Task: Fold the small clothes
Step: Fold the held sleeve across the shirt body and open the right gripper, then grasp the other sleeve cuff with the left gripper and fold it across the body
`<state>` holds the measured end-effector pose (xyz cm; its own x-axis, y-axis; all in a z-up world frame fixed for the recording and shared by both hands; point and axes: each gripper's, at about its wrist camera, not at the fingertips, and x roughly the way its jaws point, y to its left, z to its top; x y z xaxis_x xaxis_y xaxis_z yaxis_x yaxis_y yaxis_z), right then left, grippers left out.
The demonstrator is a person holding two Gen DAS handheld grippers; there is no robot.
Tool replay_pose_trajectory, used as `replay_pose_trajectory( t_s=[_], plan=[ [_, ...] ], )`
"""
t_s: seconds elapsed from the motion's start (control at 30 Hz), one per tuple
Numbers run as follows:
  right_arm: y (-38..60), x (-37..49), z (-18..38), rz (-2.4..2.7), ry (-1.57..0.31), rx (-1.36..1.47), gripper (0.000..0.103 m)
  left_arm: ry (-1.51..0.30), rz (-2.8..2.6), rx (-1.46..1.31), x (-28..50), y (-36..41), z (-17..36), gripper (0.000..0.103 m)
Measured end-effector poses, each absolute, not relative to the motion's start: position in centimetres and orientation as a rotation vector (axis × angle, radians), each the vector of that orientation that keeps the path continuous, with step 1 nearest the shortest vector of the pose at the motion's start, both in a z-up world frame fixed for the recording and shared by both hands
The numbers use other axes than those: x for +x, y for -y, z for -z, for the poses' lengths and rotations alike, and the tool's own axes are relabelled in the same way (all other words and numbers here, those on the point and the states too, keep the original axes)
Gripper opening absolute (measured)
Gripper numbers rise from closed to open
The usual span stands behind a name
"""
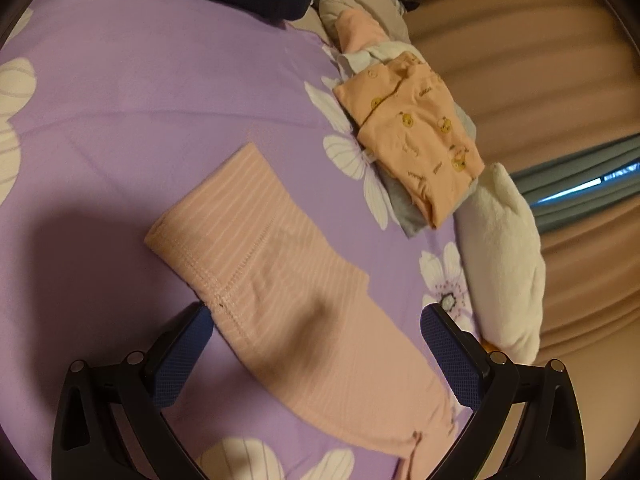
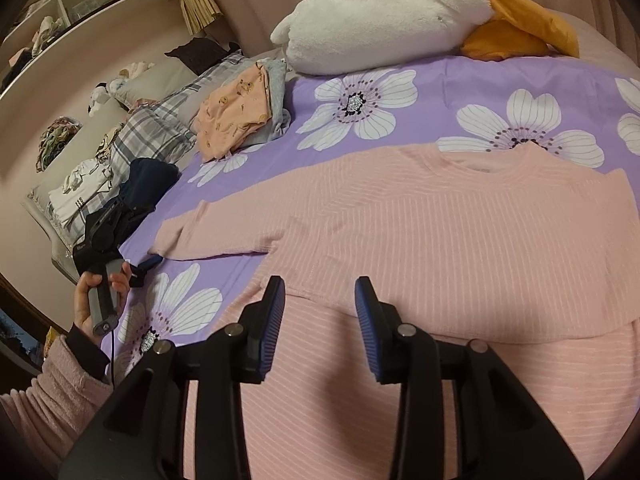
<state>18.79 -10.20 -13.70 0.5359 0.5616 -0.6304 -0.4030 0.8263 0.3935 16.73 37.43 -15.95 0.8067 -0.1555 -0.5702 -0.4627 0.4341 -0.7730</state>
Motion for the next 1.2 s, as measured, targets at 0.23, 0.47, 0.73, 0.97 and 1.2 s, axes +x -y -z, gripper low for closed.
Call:
replay_pose_trajectory(
  t_s=[0.23,0.47,0.73,0.97,1.2],
  plan=[
    [10.6,18.7,14.3,-0.554,-0.842,0.217,0.037,-0.650,-0.291,-1.059,17.5,-37.7,16.0,0.072],
    [10.8,18.3,14.4,-0.542,-0.841,0.215,0.037,-0.692,-0.359,-1.024,17.3,-38.1,16.2,0.029],
    [11.8,17.7,13.9,-0.523,-0.831,0.215,0.037,-0.707,-0.377,-0.928,17.6,-36.4,14.1,0.013],
    [13.8,17.0,13.4,-0.499,-0.813,0.244,0.037,-0.699,-0.318,-0.707,18.7,-30.5,8.2,0.012],
    [16.7,15.6,12.7,-0.466,-0.783,0.281,0.037,-0.671,-0.187,-0.558,20.7,-21.7,2.2,0.012]
  ],
)
